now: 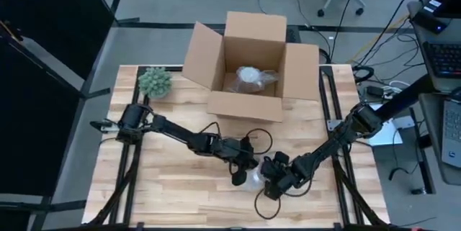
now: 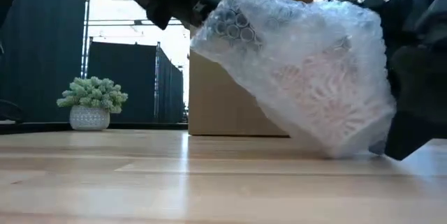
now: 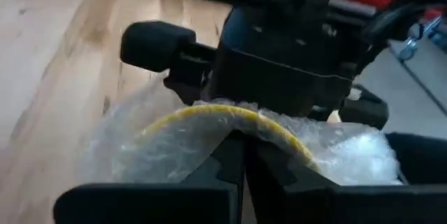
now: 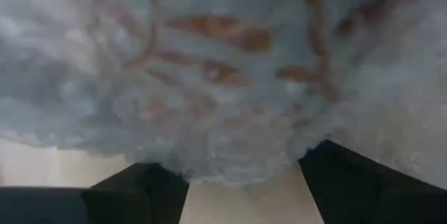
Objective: Wrap mug
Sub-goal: Wrap the orange mug with bubble wrap
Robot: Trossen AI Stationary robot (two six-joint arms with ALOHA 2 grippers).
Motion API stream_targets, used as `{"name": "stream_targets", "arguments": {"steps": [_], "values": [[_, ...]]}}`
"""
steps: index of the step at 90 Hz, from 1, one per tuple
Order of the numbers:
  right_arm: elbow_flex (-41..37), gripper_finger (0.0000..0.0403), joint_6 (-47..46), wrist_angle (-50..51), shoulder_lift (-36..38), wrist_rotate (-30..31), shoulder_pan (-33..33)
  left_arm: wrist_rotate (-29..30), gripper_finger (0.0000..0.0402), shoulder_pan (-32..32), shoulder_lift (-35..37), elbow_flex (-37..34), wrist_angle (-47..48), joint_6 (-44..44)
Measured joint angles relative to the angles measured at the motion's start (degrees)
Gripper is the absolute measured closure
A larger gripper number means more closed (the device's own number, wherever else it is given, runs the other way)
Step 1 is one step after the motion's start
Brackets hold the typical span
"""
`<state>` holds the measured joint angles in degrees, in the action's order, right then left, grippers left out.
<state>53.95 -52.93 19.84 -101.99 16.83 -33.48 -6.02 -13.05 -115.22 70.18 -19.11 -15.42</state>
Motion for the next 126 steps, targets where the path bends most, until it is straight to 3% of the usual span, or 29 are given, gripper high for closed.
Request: {"name": "stream_targets", "arguments": {"steps": [12, 30, 37, 45, 51, 57, 69, 81, 114, 126], "values": [[0.1, 0.0168, 3.4, 3.4, 1.3, -4.3, 1.1, 0.1, 0.0402, -0.1, 0.1, 0.9, 4.6, 2.3], [0.0, 0.0167, -4.8, 10.4, 11.2, -8.7, -3.6, 0.3, 0.0402, -1.2, 0.1, 0.9, 3.8, 2.3], [0.0, 0.0167, -7.8, 9.5, 14.4, -2.6, -6.9, 1.3, 0.0402, -1.6, 0.1, 1.1, 3.3, 2.3], [0.0, 0.0167, -8.3, 5.0, 16.1, 8.8, -10.3, 1.6, 0.0402, -1.9, 0.1, 2.1, 3.7, 2.3], [0.0, 0.0167, -6.0, -0.1, 15.7, 16.8, -12.5, 2.1, 0.0402, -2.1, 0.1, 2.8, 3.3, 2.3], [0.1, 0.0167, -1.6, -5.6, 14.3, 20.5, -13.4, 3.1, 0.0402, -2.2, 0.1, 3.1, 2.9, 2.3], [0.1, 0.0167, 4.8, -13.0, 10.6, 21.0, -13.9, 4.6, 0.0402, -2.3, 0.1, 3.1, 3.6, 2.3], [0.1, 0.0167, 3.0, -12.3, 7.6, 20.5, -13.9, 5.5, 0.0402, -2.2, 0.1, 3.1, 3.6, 2.2], [0.1, 0.0167, -2.4, 8.7, 8.0, 21.4, -14.2, 5.9, 0.0402, -3.5, 0.1, 3.1, 3.5, 2.3], [0.0, 0.0167, -2.0, 12.1, 8.0, 23.5, -12.3, 6.2, 0.0402, -3.5, 0.1, 3.1, 3.5, 2.3]]}}
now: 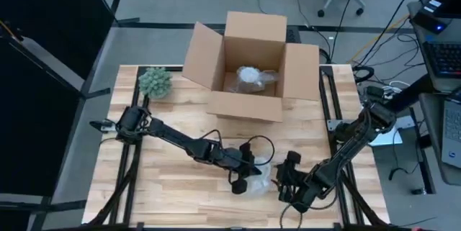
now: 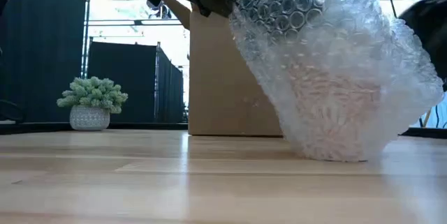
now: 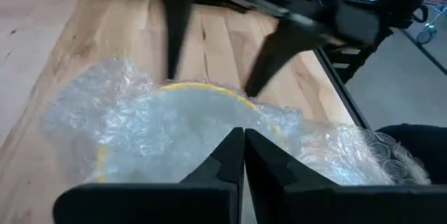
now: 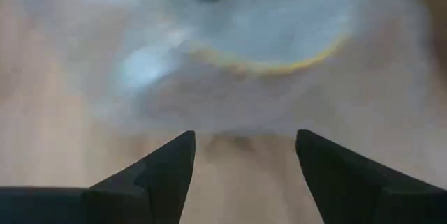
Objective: Wrap mug
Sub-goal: Wrap the orange mug with bubble wrap, then put the orange wrapped mug into the box
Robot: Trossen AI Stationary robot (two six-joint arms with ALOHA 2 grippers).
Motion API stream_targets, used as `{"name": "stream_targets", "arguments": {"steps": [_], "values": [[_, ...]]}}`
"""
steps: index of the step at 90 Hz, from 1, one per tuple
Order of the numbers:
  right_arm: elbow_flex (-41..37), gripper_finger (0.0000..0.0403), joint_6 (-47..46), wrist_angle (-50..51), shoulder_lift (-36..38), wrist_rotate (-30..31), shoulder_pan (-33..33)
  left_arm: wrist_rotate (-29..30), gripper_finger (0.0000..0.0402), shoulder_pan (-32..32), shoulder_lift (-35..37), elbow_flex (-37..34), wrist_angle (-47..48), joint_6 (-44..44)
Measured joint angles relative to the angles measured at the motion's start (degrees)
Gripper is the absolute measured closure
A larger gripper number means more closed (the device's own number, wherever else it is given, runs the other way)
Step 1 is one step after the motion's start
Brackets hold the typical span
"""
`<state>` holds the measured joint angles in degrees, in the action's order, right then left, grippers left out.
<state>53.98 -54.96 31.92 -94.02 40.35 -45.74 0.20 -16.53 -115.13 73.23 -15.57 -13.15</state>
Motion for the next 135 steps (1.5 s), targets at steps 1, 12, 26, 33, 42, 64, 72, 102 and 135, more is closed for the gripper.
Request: {"name": "stream_targets", "arguments": {"steps": [1, 12, 26, 33, 42, 64, 72, 102, 135], "values": [[0.0, 0.0167, 0.0, 0.2, 0.0, -0.3, 0.2, 0.0, 0.0402, 0.0, 0.0, 0.0, 0.0, 0.0], [0.0, 0.0167, -1.9, 0.7, 2.6, -11.2, 1.0, 0.3, 0.0402, 0.2, 0.0, 0.0, 0.0, 0.0], [0.0, 0.0167, -9.7, -5.7, 5.8, -18.3, 0.0, 0.7, 0.0402, 0.4, 0.0, 0.0, 0.0, 0.0], [0.1, 0.0167, -12.8, -9.9, 5.3, -14.4, -0.1, 0.9, 0.0402, 0.4, 0.0, 0.0, 0.0, 0.0], [0.1, 0.0167, -16.3, -11.8, 3.0, -12.0, 1.9, 1.1, 0.0402, 0.4, 0.0, -0.1, 0.0, 0.0], [0.1, 0.0167, -19.6, -10.1, 0.2, -12.1, 6.4, 1.4, 0.0402, 0.4, 0.0, -0.1, -0.1, 0.0], [0.1, 0.0168, -21.5, -6.2, 0.6, -11.5, 6.4, 1.4, 0.0402, 0.4, 0.0, -0.1, -0.2, -0.1], [0.0, 0.0243, -12.8, -6.2, 0.7, -8.2, 6.8, 1.4, 0.0402, 0.4, 0.0, -0.1, -0.3, 0.0], [0.0, 0.0366, -9.1, -6.1, 1.4, -8.8, 6.2, 1.3, 0.0402, -0.3, 1.7, -0.2, 0.9, 0.1]]}}
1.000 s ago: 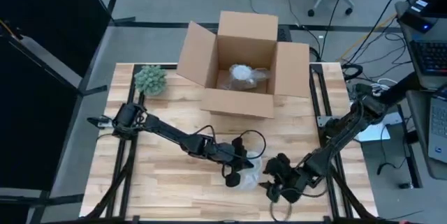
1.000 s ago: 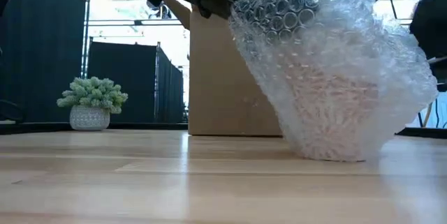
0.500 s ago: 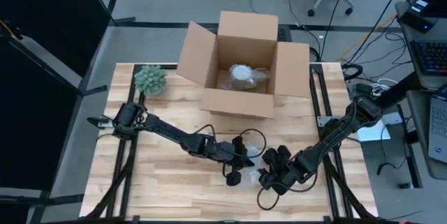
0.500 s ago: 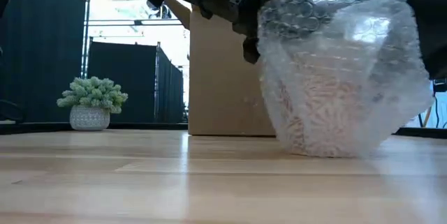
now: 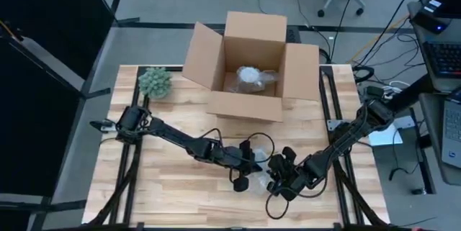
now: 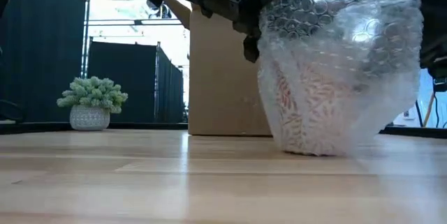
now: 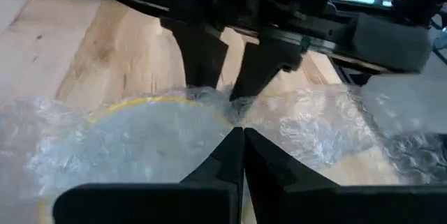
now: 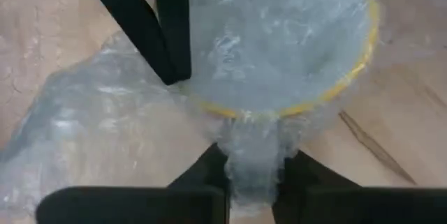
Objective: Wrap mug
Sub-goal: Put the orange wrapped mug into the box
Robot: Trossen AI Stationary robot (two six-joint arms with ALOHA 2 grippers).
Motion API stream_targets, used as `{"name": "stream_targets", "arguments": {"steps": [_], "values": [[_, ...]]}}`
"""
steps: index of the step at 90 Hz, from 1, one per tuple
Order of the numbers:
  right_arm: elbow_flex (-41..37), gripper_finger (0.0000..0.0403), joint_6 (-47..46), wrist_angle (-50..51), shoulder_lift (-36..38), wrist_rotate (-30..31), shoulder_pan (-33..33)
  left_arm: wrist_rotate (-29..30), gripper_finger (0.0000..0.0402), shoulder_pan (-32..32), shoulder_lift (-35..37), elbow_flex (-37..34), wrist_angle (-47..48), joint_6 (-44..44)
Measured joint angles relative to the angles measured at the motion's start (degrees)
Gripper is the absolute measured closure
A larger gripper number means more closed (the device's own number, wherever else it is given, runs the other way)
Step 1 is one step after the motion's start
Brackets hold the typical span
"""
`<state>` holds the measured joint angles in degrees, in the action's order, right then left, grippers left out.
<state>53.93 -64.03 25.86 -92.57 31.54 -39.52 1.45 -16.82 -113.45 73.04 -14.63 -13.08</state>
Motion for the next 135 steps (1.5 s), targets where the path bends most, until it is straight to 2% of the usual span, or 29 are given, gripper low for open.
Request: {"name": "stream_targets", "arguments": {"steps": [13, 23, 43, 68, 88, 103, 112, 122, 135], "values": [[0.0, 0.0366, 2.4, 0.1, 2.7, -3.9, -1.2, -0.3, 0.0402, -0.7, 4.4, 0.0, 1.5, 0.4], [0.0, 0.0366, 6.1, -0.2, 5.9, -3.9, -2.4, -0.3, 0.0402, -1.2, 9.3, 0.1, 5.2, 0.6], [0.0, 0.0366, 17.9, -7.4, 14.1, -3.4, -3.1, 0.1, 0.0402, -2.9, 20.8, 0.1, 18.8, 4.1], [0.0, 0.0366, 40.5, -22.5, 25.6, -2.8, 0.5, 0.9, 0.0402, -5.1, 34.5, 0.1, 36.8, 5.0], [7.7, 0.0366, 63.0, -24.6, 29.7, -4.3, 5.1, 1.0, 0.0402, -5.6, 41.2, 0.1, 41.2, 6.5], [15.9, 0.0366, 78.3, -24.3, 29.4, -4.0, 12.5, 2.3, 0.0402, -5.4, 43.2, 0.1, 41.3, 8.9], [19.9, 0.0366, 83.5, -22.1, 29.2, -0.3, 19.2, 2.6, 0.0402, -5.2, 43.3, 0.1, 41.6, 9.4], [24.0, 0.0366, 85.2, -15.8, 29.0, 3.0, 29.4, 2.7, 0.0402, -4.9, 43.3, 0.0, 43.2, 9.4], [25.7, 0.0366, 81.0, -8.2, 27.9, 2.2, 44.0, 4.5, 0.0402, -4.6, 43.3, -0.3, 44.8, 9.1]]}}
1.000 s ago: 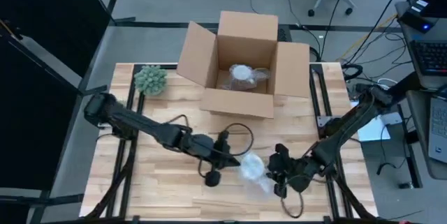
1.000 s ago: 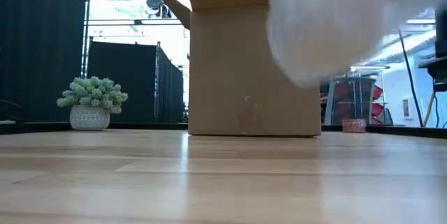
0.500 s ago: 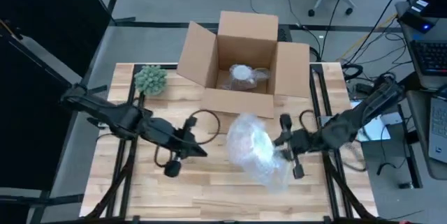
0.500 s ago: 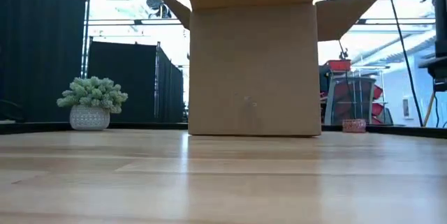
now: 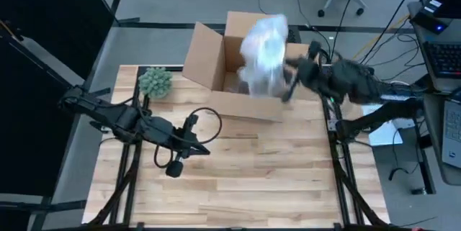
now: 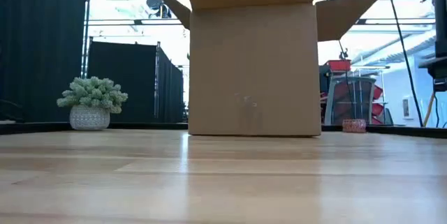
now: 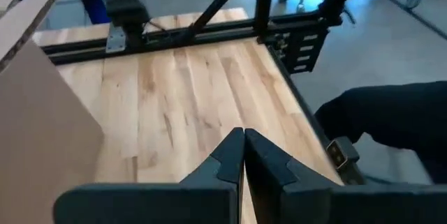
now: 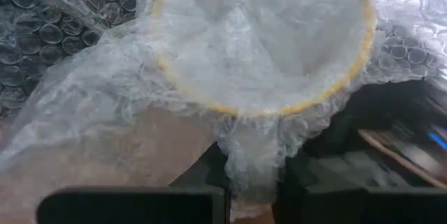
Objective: Wrap mug
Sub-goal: Put the orange wrapped mug into the box
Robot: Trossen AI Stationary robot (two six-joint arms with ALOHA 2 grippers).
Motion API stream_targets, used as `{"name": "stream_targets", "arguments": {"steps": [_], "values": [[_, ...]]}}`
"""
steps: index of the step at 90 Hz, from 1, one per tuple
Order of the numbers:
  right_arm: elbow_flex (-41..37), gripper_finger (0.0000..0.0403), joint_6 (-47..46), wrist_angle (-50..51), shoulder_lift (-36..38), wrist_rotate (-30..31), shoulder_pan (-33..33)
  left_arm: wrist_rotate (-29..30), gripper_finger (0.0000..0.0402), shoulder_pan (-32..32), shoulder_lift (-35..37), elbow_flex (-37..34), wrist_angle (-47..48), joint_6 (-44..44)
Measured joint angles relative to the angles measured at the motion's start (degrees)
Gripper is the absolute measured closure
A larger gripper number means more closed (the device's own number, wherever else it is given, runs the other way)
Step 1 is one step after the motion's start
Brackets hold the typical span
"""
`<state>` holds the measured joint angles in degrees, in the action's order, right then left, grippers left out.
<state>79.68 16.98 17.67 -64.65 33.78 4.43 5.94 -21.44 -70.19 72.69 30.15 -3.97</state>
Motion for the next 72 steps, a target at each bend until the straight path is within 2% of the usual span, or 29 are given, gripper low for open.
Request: {"name": "stream_targets", "arguments": {"steps": [10, 24, 33, 72], "values": [[0.0, 0.0366, -6.7, 6.8, -2.3, -2.8, 9.6, 0.6, 0.0402, 0.5, 0.0, -0.8, 0.0, 0.0], [0.0, 0.0366, -13.1, 13.4, -8.4, -13.7, 17.5, 0.7, 0.0402, 0.6, 0.0, -1.2, 0.0, -0.1], [0.0, 0.0366, -15.0, 16.1, -13.0, -16.6, 18.8, 0.7, 0.0402, 0.5, -0.1, -1.2, 0.0, -0.1], [0.0, 0.0366, -25.8, 16.3, -30.2, -16.1, 20.0, 0.7, 0.0402, -1.0, -0.1, -1.2, 0.0, -0.2]]}}
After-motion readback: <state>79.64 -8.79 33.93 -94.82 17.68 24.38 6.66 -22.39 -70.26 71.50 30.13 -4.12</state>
